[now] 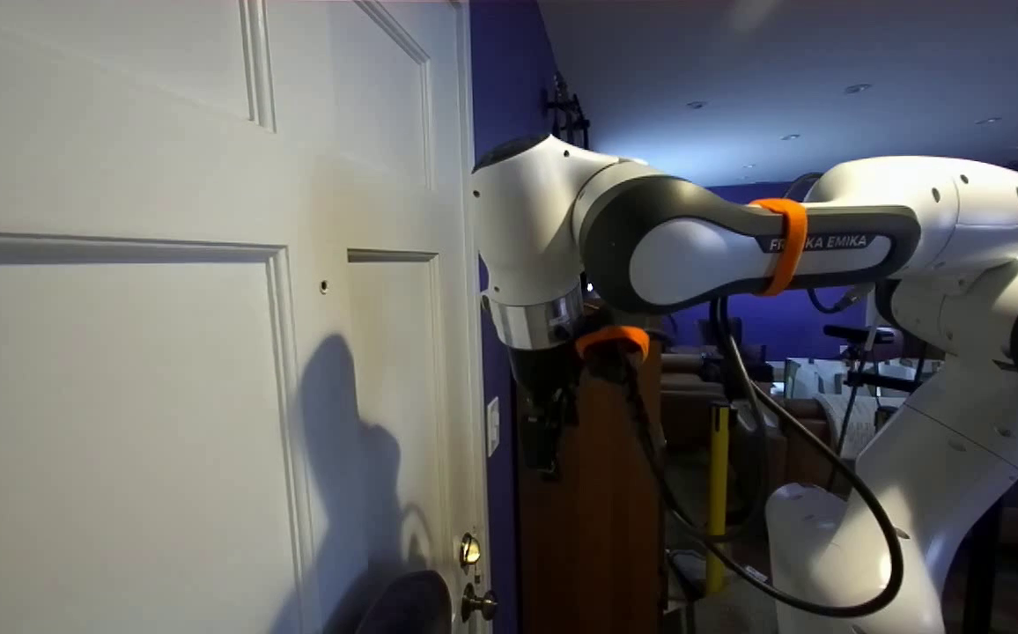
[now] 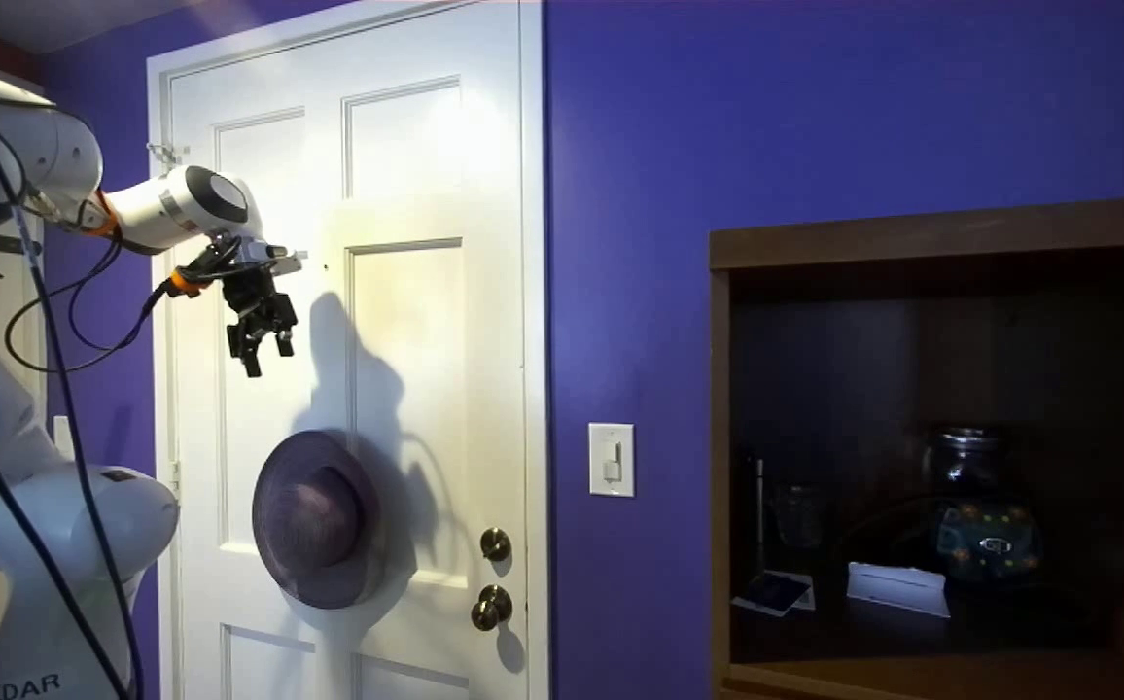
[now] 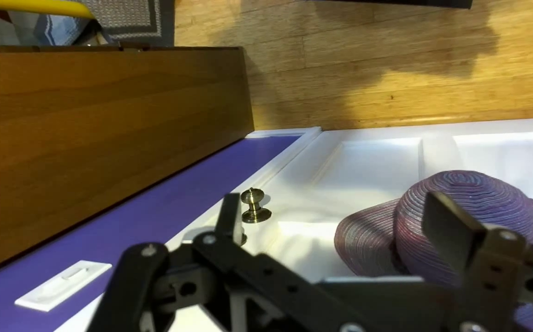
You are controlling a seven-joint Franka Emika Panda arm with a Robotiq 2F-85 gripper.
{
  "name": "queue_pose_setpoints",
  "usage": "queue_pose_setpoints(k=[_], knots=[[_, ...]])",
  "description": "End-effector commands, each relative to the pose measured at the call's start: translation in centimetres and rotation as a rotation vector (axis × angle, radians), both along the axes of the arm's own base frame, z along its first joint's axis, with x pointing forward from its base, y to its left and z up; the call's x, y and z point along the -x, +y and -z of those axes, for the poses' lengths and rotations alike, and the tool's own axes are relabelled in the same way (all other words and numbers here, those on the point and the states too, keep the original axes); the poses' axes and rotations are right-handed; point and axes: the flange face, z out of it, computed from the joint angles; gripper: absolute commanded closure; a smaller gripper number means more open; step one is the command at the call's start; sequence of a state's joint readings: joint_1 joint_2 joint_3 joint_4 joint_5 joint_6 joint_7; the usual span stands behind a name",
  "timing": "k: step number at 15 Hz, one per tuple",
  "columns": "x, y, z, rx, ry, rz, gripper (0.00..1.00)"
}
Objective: Remove the hat from on top of the cabinet and hang it on the door
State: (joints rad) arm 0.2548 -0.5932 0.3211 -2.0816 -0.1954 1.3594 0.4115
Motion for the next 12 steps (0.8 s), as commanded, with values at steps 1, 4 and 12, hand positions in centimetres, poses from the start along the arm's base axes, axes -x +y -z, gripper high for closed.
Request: queue_pose_setpoints(k=[1, 4, 12], knots=[[0.1, -1.2, -2.2, -0.049, -0.055, 0.017, 0.0], [-0.1, -1.5, -3.6, -0.115, -0.132, 0.026, 0.0], [-0.3, -0.9, -6.1, -0.309, -0.249, 0.007, 0.0]])
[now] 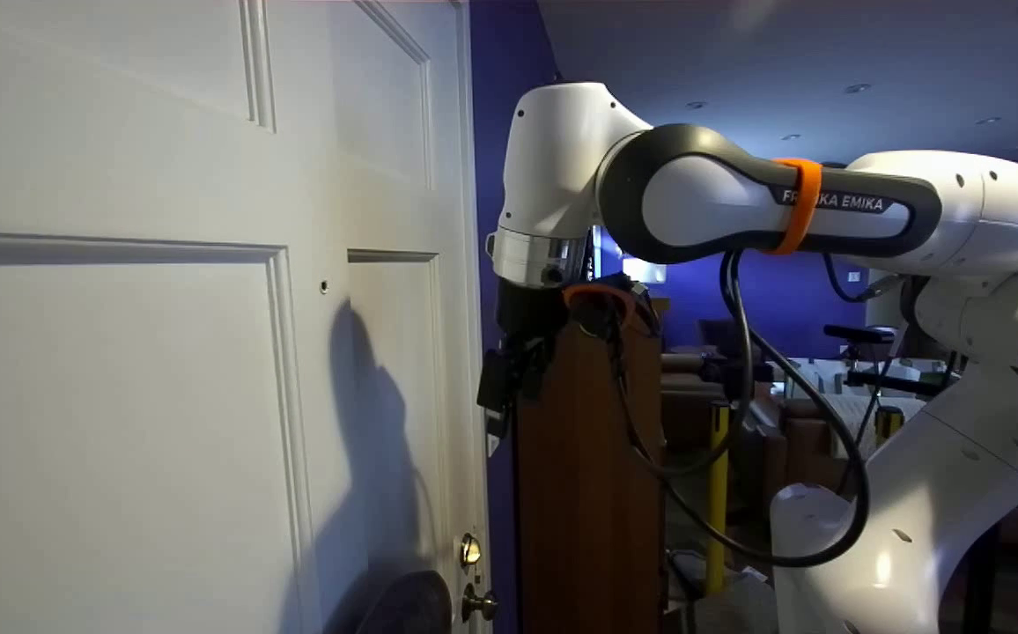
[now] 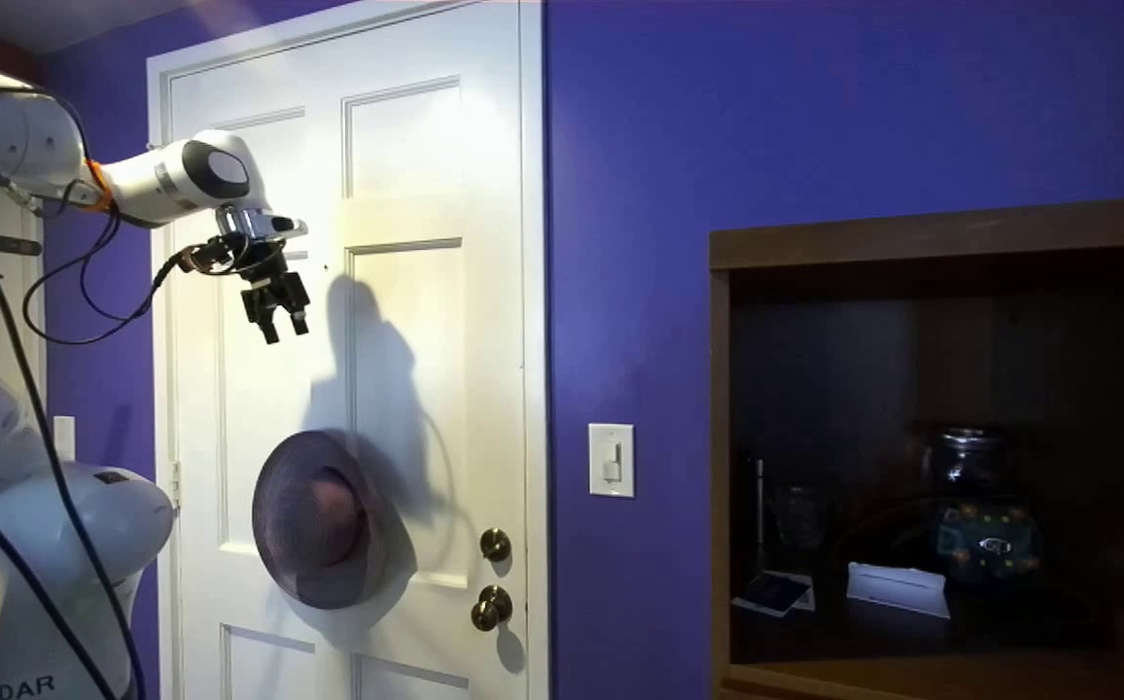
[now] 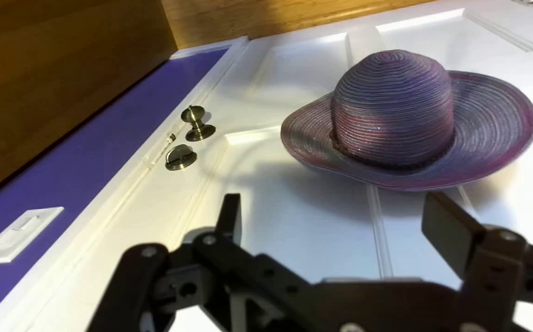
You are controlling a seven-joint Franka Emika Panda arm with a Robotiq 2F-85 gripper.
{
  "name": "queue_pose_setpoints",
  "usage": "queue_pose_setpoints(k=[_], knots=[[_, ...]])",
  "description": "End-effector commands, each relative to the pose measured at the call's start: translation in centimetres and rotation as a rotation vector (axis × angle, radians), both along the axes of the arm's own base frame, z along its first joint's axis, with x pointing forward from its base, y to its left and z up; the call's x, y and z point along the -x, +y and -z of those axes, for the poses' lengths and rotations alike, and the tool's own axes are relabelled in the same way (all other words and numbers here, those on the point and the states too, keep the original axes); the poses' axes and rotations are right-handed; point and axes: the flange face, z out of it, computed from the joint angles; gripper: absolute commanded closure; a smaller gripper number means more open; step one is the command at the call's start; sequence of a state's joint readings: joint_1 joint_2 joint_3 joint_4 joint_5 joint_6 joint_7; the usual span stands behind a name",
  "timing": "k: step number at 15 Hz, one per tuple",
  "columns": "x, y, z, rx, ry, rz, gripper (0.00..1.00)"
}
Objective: Remove the hat from on top of the cabinet and hang it on the door
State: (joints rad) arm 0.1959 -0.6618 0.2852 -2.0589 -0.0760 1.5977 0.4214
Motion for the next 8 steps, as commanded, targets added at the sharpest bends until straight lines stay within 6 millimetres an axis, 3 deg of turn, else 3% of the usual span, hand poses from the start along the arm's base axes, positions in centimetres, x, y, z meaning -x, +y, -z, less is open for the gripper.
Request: queue_pose_setpoints(k=[1, 6, 8], knots=[[0.9, -0.1, -1.1, -0.063, -0.019, -0.008, 0.0], [1.9, 0.0, -2.2, -0.06, -0.047, -0.005, 0.0], [1.5, 0.1, -1.6, -0.039, -0.034, -0.007, 0.0]])
